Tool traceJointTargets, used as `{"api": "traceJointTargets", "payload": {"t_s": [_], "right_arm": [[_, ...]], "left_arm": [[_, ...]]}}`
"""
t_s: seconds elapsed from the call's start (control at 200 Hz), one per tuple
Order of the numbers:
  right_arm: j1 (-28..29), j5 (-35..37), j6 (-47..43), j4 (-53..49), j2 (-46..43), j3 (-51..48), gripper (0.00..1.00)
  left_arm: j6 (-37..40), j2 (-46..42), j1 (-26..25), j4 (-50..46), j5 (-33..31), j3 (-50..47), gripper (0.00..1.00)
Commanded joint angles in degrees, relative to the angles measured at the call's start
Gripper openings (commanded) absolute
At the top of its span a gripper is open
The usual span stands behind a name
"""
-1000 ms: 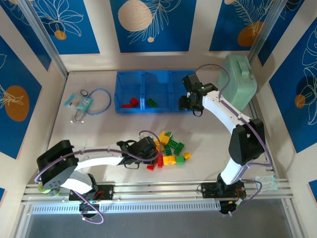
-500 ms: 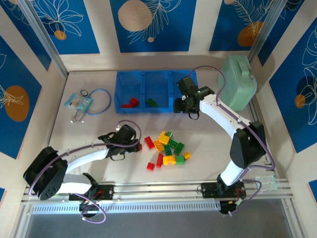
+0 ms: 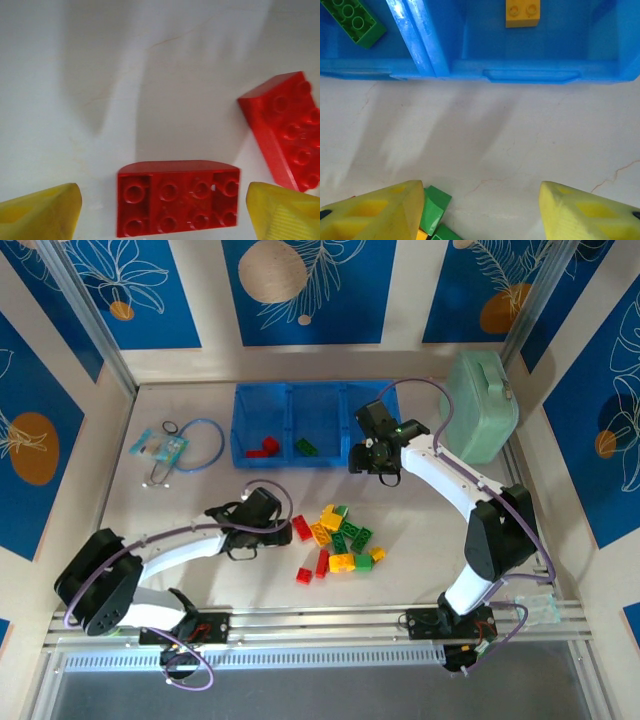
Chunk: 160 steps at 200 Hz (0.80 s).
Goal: Sort the legos into containers by color
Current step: Pick up the lego from the center of the table.
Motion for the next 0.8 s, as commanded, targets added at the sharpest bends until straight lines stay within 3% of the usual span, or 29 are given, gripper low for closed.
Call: {"api": "traceJointTargets", "payload": {"t_s": [0.0,0.395,0.795], "right_arm": [[0.23,-1.3,1.16,0.07,-1.65,-1.04,0.63],[-0.25,-1.95,1.57,1.77,-1.95,-3.99,0.63],[-0.61,-2.76,2.0,2.88,-1.83,-5.34,0.62]], "left_arm": [[0.0,1.4,-0.78,0.41,2.0,1.98,0.85],[0.09,7.71,-1.09,-2.27,1.03,2.5,0.81],[1.49,7.71,-1.27,-5.12,-0.61,5.34,0.58]]}}
